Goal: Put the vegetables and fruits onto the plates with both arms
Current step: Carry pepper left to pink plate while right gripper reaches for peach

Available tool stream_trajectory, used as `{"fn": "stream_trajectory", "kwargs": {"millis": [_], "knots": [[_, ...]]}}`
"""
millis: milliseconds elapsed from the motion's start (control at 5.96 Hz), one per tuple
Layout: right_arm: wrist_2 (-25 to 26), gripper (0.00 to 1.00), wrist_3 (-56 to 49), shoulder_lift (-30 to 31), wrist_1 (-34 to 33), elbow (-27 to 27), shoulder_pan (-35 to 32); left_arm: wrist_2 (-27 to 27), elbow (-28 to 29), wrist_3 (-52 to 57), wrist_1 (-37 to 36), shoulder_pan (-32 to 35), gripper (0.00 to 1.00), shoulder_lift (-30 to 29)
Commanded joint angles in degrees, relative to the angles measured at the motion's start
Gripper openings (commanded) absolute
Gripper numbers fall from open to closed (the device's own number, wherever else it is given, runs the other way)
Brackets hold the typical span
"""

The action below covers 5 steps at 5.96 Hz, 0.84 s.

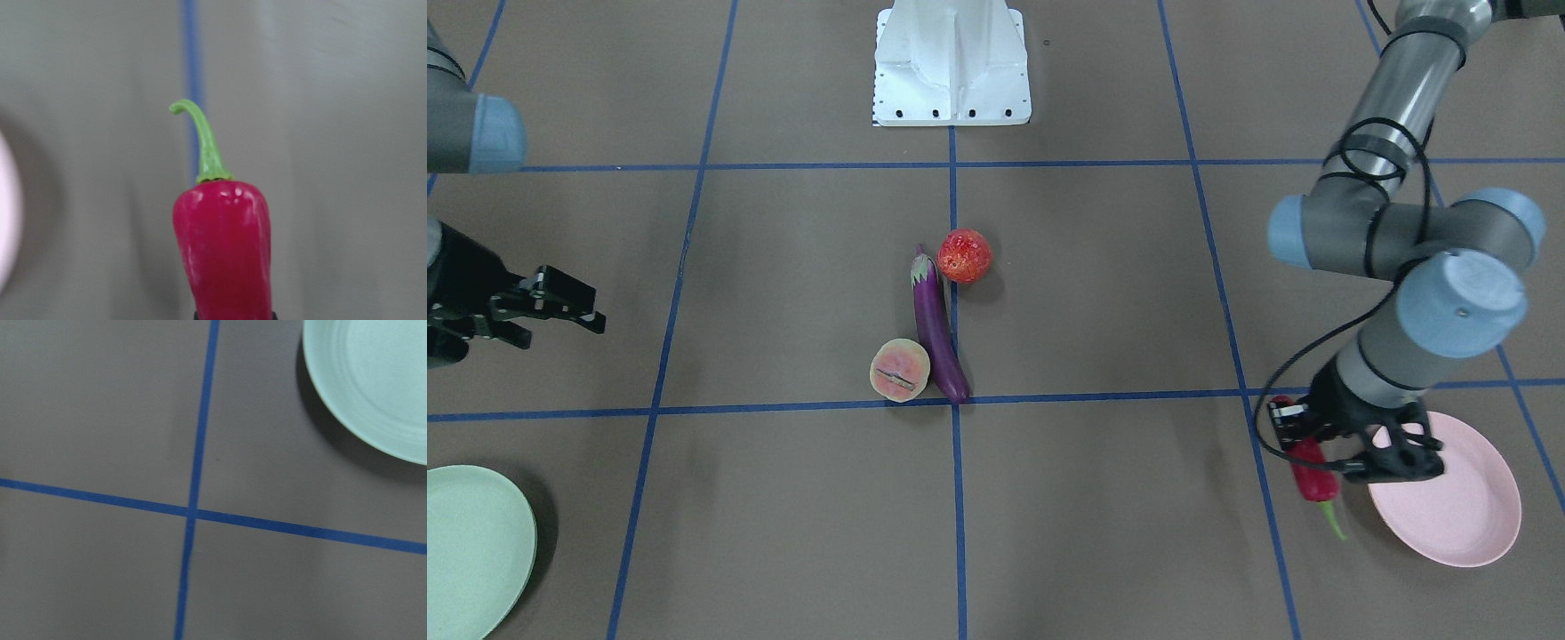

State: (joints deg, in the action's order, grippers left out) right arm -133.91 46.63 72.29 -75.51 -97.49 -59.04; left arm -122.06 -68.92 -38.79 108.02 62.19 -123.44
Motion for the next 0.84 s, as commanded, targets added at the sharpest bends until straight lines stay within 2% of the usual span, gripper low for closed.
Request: {"fn": "stream_trajectory", "kwargs": {"millis": [0, 168, 335, 503, 671], "knots": [[6.7, 1.0, 15.6, -6.6, 0.1, -1.0, 8.9, 0.0, 7.7, 9.3, -0.1, 5.9, 0.0, 1.1], [11.6, 1.0, 20.9, -9.7, 0.4, -0.8, 13.0, 0.2, 11.4, 13.4, 0.0, 7.1, 0.0, 1.1], [15.7, 1.0, 24.1, -11.5, 0.4, -0.2, 16.3, 0.3, 13.1, 13.9, 0.1, 7.0, 0.46, 1.0], [20.4, 1.0, 28.4, -12.6, 0.4, 0.0, 18.7, 0.3, 13.5, 13.9, 0.3, 6.8, 0.64, 1.0], [25.2, 1.0, 33.5, -15.9, 0.4, 2.8, 21.1, 0.3, 13.5, 13.9, 0.3, 6.7, 0.82, 1.0]]}}
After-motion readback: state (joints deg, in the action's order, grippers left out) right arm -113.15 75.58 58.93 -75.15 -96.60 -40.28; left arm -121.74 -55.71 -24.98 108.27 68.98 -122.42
